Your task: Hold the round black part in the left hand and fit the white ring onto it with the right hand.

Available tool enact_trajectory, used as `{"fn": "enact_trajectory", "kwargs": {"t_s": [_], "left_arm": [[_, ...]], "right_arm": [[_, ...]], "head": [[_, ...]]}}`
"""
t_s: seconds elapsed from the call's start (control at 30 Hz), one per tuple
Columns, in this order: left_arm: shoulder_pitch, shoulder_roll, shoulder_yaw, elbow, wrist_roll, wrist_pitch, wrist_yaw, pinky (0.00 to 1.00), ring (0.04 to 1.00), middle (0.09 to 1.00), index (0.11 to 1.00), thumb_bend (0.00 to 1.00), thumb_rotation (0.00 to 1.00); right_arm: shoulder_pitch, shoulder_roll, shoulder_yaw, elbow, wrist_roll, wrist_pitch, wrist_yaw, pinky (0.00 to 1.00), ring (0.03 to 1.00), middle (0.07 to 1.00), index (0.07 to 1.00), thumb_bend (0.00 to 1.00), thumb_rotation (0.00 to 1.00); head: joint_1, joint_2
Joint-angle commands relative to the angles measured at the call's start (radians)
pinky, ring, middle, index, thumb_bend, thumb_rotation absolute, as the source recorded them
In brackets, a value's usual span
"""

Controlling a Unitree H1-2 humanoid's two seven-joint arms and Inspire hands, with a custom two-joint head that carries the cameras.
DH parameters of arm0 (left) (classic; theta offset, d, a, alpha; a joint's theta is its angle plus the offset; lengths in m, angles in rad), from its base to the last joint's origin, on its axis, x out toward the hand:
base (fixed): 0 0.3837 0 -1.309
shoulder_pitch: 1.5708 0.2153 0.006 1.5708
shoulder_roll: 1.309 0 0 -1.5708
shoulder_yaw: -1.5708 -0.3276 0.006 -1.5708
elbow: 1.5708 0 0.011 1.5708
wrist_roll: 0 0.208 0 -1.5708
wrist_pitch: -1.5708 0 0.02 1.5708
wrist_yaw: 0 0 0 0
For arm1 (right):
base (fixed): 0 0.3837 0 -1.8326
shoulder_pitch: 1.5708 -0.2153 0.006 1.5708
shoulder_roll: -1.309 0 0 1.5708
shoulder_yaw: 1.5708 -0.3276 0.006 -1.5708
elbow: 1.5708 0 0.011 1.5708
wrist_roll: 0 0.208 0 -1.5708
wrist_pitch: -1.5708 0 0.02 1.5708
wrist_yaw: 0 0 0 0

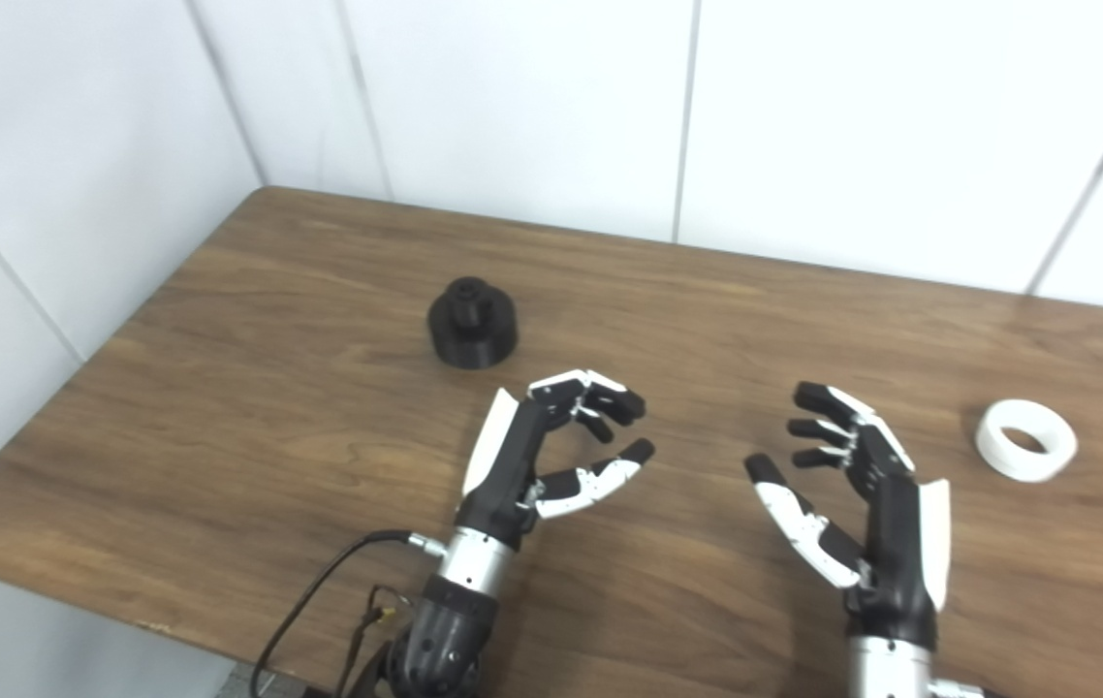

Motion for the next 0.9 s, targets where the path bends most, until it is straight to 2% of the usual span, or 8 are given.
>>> {"fn": "enact_trajectory", "kwargs": {"t_s": [0.0, 0.23, 0.33, 0.67, 0.7, 0.73, 0.8, 0.87], "left_arm": [[0.007, -0.019, -0.014, 0.040, 0.006, -0.002, 0.015, 0.45, 0.563, 0.609, 0.495, 0.49, 0.07], [0.003, -0.012, -0.009, 0.028, 0.009, 0.016, 0.013, 0.47, 0.580, 0.617, 0.495, 0.49, 0.07], [-0.003, 0.009, -0.007, 0.019, 0.059, 0.023, 0.026, 0.49, 0.604, 0.635, 0.495, 0.49, 0.08], [-0.037, 0.077, 0.035, -0.027, 0.144, 0.038, 0.050, 0.68, 0.764, 0.772, 0.499, 0.50, 0.08], [-0.042, 0.088, 0.041, -0.032, 0.162, 0.040, 0.054, 0.69, 0.772, 0.778, 0.619, 0.52, 0.20], [-0.048, 0.099, 0.047, -0.039, 0.183, 0.050, 0.057, 0.70, 0.773, 0.777, 0.663, 0.53, 0.24], [-0.059, 0.126, 0.056, -0.059, 0.206, 0.078, 0.054, 0.73, 0.786, 0.783, 0.722, 0.54, 0.30], [-0.067, 0.148, 0.064, -0.076, 0.220, 0.096, 0.051, 0.73, 0.792, 0.789, 0.736, 0.55, 0.30]], "right_arm": [[0.046, -0.042, -0.019, 0.047, 0.008, -0.018, 0.007, 0.52, 0.645, 0.721, 0.713, 0.65, 0.32], [0.043, -0.035, -0.021, 0.049, 0.007, -0.011, 0.008, 0.53, 0.664, 0.726, 0.710, 0.68, 0.34], [0.043, -0.033, -0.020, 0.048, 0.010, -0.011, 0.010, 0.54, 0.669, 0.729, 0.712, 0.68, 0.34], [0.041, -0.026, -0.019, 0.051, 0.000, -0.010, 0.002, 0.54, 0.660, 0.725, 0.713, 0.67, 0.33], [0.041, -0.025, -0.019, 0.051, -0.001, -0.010, 0.001, 0.53, 0.657, 0.725, 0.713, 0.67, 0.33], [0.041, -0.025, -0.019, 0.051, 0.000, -0.011, 0.001, 0.53, 0.654, 0.724, 0.714, 0.67, 0.33], [0.041, -0.025, -0.018, 0.051, 0.000, -0.013, 0.001, 0.52, 0.649, 0.723, 0.714, 0.66, 0.32], [0.041, -0.024, -0.019, 0.050, -0.001, -0.009, 0.000, 0.53, 0.651, 0.723, 0.713, 0.66, 0.32]], "head": [[0.000, 0.000], [0.003, 0.000], [0.005, 0.000], [0.005, 0.001], [0.005, 0.001], [0.004, 0.003], [0.004, 0.013], [-0.001, 0.008]]}}
